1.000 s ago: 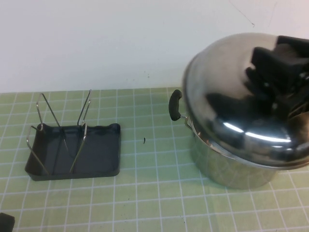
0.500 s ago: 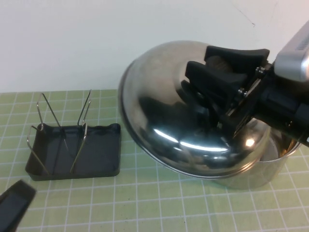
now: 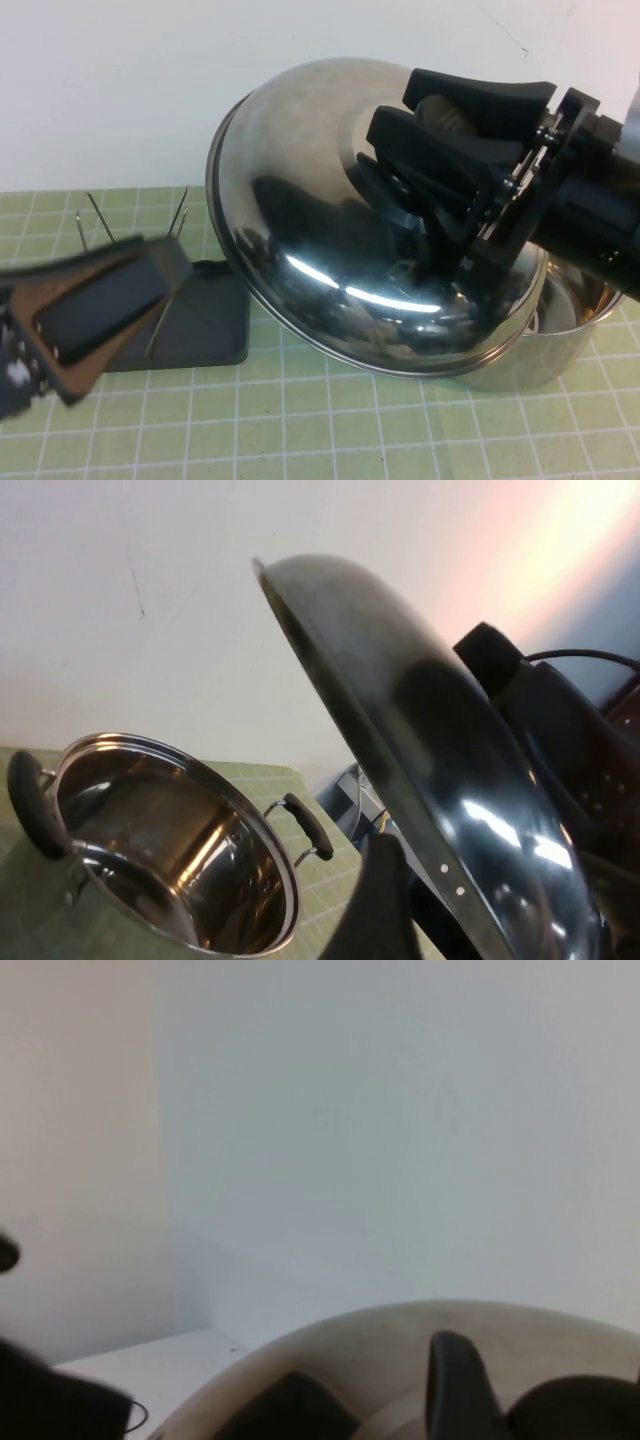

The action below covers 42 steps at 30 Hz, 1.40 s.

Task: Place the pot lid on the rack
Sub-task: Hand over the pot lid

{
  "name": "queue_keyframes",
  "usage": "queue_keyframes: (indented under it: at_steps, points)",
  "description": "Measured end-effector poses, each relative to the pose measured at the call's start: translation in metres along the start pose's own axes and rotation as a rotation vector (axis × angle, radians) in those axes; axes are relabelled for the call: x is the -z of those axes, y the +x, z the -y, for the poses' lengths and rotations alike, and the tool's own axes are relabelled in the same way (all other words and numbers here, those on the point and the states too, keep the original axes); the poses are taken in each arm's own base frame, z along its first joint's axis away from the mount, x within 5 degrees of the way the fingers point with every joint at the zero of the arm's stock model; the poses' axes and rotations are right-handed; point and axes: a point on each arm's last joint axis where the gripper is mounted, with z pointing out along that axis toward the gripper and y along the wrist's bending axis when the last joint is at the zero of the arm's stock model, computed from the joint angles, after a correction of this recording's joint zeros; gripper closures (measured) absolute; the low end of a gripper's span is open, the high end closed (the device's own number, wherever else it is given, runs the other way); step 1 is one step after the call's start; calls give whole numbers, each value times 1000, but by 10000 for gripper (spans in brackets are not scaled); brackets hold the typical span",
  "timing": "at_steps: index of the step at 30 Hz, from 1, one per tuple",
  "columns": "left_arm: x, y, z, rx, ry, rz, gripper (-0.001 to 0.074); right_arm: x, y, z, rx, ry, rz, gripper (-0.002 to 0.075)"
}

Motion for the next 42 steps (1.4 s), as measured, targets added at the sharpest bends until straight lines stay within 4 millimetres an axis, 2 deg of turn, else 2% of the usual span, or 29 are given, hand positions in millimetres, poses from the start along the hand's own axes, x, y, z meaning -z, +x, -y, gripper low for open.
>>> queue_keyframes:
  at_steps: [4, 14, 26, 32, 36, 42]
  points:
    - [-11, -16, 1, -18, 23, -22, 199, 0, -3, -2, -3, -23, 36, 391]
    - [-31, -26, -15, 26, 37, -98, 195, 0, -5, -4, -1, -40, 60, 391]
    - [-43, -53, 2, -38, 121, -103, 195, 0, -5, -5, 18, -59, 54, 391]
    - [-59, -47, -4, 18, 127, -157, 195, 1, -6, -5, 19, -64, 70, 391]
    - [-74, -35, -4, 57, 160, -225, 198, 1, -6, -7, 36, -83, 66, 391]
    - [-84, -27, 0, 80, 182, -265, 267, 1, -5, -9, 49, -96, 57, 391]
